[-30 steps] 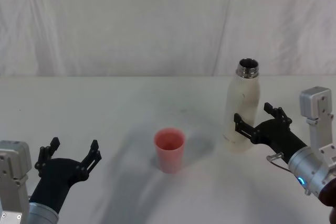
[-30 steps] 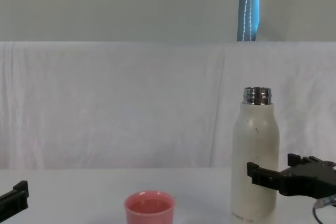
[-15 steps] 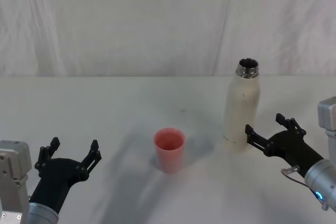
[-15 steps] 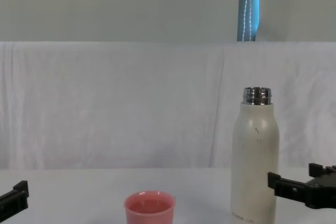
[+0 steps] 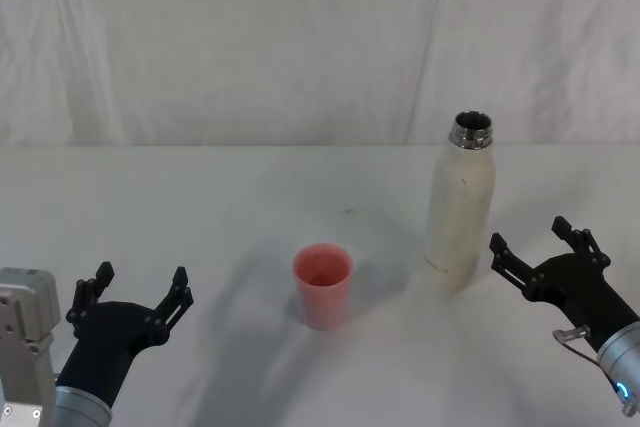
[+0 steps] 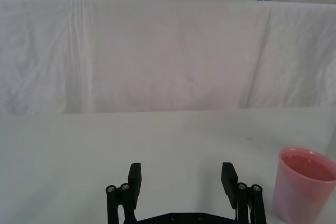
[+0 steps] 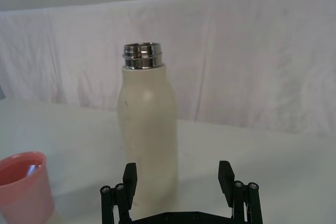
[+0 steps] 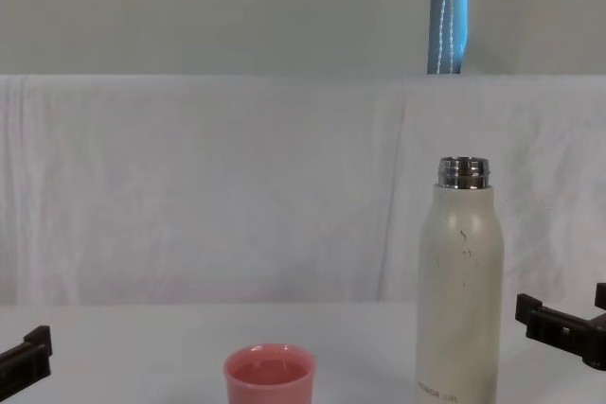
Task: Grasp the thermos with one hand and pour water into the cup lid.
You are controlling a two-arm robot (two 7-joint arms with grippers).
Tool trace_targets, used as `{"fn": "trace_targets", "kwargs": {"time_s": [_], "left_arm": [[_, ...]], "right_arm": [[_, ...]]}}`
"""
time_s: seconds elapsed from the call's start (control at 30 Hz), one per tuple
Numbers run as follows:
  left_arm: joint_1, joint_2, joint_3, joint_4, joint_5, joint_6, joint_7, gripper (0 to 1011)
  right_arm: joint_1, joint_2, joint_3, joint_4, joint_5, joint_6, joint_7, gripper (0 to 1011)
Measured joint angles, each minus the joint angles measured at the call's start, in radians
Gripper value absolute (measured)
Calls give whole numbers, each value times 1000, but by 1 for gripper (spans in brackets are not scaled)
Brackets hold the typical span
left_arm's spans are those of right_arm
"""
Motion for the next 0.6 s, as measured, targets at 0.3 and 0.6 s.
{"fn": "trace_targets", "kwargs": {"time_s": [0.3,0.6], "left_arm": [[0,0,0,0,0,0,0,1001],[0,0,0,0,0,0,0,1001]], "right_arm": [[-28,10,-21,-22,-7,-37,29,1000],[-49,17,-37,-17,-48,-93,31,1000]]}}
